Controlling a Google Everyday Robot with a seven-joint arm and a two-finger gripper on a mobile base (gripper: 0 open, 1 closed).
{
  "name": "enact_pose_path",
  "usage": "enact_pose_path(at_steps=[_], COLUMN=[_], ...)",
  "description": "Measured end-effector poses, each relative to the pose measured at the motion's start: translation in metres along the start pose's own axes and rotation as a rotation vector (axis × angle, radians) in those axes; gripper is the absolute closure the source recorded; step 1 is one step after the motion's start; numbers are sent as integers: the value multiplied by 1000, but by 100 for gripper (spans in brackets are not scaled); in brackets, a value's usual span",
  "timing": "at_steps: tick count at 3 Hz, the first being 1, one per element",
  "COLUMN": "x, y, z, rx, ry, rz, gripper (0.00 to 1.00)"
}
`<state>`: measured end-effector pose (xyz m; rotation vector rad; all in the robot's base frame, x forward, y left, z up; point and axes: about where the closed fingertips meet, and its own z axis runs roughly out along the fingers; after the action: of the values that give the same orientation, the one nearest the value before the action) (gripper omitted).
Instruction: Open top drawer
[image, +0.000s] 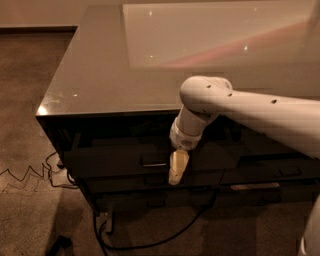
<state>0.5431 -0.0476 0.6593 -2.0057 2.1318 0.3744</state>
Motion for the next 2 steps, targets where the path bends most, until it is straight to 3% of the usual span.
enact_pose_path(at_steps=[1, 2], x=[18, 29], y=[15, 26], z=[13, 17], rx=[-23, -23], ry=[19, 31], rz=[24, 43], gripper=[0, 18])
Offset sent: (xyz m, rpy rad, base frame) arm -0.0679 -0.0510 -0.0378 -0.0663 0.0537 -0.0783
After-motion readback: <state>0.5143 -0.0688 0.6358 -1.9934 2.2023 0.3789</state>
